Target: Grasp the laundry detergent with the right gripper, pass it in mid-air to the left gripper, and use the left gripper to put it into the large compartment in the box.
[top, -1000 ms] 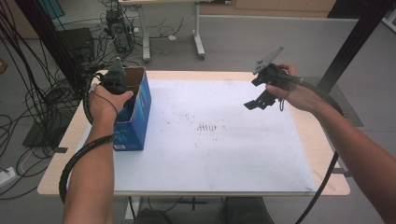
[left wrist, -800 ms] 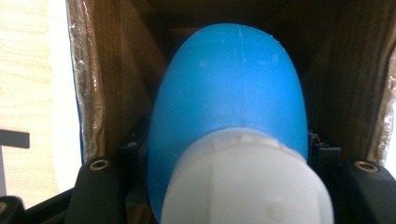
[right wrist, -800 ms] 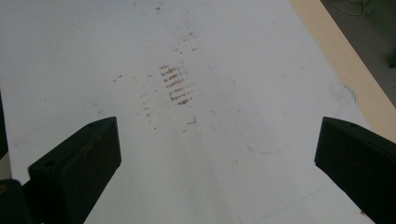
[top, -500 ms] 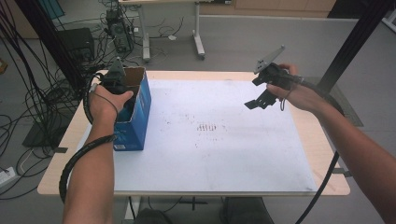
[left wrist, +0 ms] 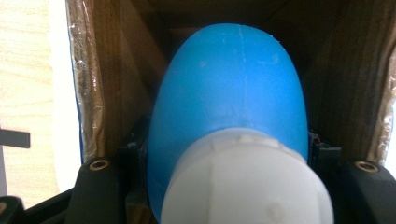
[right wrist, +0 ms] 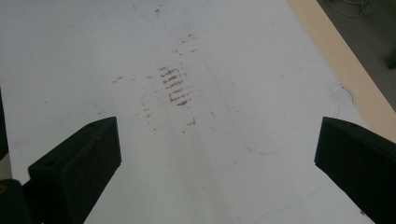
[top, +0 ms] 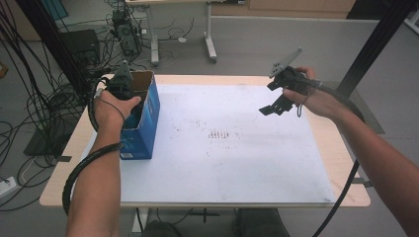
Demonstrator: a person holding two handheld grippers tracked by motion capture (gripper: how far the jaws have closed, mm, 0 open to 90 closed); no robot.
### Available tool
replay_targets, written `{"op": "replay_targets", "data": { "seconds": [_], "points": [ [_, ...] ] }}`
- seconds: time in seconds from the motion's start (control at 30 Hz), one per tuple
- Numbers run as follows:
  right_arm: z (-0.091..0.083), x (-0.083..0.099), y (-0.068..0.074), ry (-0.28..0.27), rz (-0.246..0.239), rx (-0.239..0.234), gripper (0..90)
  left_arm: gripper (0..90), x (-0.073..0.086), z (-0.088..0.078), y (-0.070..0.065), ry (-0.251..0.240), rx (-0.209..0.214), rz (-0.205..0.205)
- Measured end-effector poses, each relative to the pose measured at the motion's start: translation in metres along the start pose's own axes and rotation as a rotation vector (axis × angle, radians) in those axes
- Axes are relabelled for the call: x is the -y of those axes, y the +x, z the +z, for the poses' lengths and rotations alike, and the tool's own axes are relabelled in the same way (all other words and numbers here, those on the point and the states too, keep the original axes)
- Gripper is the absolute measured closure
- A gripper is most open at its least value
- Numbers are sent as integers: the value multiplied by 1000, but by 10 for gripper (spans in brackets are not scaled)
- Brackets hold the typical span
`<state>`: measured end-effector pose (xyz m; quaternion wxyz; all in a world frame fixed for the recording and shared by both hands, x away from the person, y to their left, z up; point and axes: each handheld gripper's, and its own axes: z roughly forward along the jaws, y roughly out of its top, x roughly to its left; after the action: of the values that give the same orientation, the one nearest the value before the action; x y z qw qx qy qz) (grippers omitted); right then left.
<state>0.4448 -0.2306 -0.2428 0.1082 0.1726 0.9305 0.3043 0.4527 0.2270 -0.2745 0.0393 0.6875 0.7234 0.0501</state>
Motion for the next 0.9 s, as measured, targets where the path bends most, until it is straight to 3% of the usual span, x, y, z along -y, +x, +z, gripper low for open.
{"op": "replay_targets", "data": {
  "seconds": [0.53, 0.9],
  "points": [
    [0, -1, 0, -2, -1, 0, 4, 337, 1, -4, 1, -9, -10, 2],
    [-3, -4, 2, -5, -12, 9, 4, 300, 3, -23, -1, -35, -22, 20]
  ]
}}
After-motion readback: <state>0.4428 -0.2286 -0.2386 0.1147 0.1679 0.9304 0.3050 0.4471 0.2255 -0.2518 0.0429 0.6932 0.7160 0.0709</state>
